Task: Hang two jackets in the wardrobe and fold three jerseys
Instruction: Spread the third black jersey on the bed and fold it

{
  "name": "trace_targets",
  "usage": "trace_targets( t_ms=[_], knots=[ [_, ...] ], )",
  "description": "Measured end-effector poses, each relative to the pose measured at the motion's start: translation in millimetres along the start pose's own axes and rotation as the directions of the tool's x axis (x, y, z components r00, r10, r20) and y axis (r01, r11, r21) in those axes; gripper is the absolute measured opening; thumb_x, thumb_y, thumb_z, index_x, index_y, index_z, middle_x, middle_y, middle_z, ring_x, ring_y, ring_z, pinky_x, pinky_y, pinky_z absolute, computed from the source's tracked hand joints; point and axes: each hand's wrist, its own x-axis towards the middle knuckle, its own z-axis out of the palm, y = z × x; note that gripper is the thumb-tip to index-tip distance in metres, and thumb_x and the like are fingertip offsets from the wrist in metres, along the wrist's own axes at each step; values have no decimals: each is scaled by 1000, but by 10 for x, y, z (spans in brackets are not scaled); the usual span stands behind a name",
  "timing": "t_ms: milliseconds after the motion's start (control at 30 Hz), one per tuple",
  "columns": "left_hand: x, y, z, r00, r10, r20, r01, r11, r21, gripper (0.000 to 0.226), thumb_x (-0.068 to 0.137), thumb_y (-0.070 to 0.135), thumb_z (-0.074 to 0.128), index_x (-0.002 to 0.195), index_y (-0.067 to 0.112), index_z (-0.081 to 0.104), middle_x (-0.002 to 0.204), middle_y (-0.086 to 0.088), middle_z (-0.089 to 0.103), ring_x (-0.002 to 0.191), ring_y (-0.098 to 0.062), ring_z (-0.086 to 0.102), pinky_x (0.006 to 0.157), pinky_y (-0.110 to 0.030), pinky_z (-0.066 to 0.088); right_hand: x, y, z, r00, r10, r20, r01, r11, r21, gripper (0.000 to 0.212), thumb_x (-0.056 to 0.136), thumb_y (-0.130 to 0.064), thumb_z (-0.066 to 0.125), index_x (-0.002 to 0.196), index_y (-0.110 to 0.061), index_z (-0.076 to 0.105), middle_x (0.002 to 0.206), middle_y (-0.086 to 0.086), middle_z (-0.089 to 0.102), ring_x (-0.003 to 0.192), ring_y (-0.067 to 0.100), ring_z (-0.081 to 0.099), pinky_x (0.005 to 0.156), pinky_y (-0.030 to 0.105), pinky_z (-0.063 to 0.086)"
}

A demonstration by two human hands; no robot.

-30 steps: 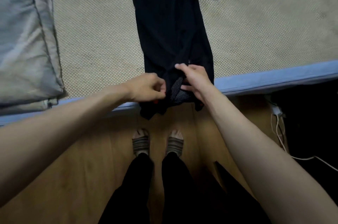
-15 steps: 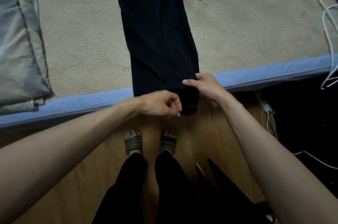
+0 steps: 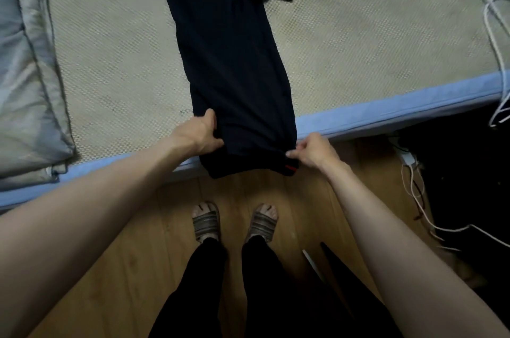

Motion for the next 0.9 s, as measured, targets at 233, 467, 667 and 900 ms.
trace_targets(
  t_ms=[233,467,667,900],
  knots=[
    [-16,259,-361,933,-158,324,114,982,151,30,92,33,62,111,12,51,96,-8,67,89,-27,68,71,-33,53,-33,-388,-505,997,-34,-63,27,995,-100,38,82,-56,73,85,-19,69,87,1,71,88,26,67,80,35,53],
    [367,470,-1153,996,-70,46,67,996,61,14,89,29,56,85,15,59,83,-1,64,80,-22,62,68,-30,49,166,-918,-846,968,-178,-176,201,972,122,24,86,-44,73,84,-20,69,84,-3,73,89,22,70,86,39,57],
    [1121,580,-1436,982,66,-175,-83,992,-90,18,89,31,57,105,23,56,101,5,67,95,-20,64,86,-42,54,640,-1387,-649,899,-322,-296,374,917,139,42,91,-51,67,123,-26,59,94,-13,61,90,7,60,82,31,54],
    [1828,534,-1880,906,114,-408,-238,933,-268,24,91,34,57,113,27,49,91,9,64,86,-20,63,78,-43,54,1049,-1748,-784,915,-199,-351,272,947,171,16,90,-39,72,95,-25,68,67,-10,65,71,8,65,74,37,57]
  ],
)
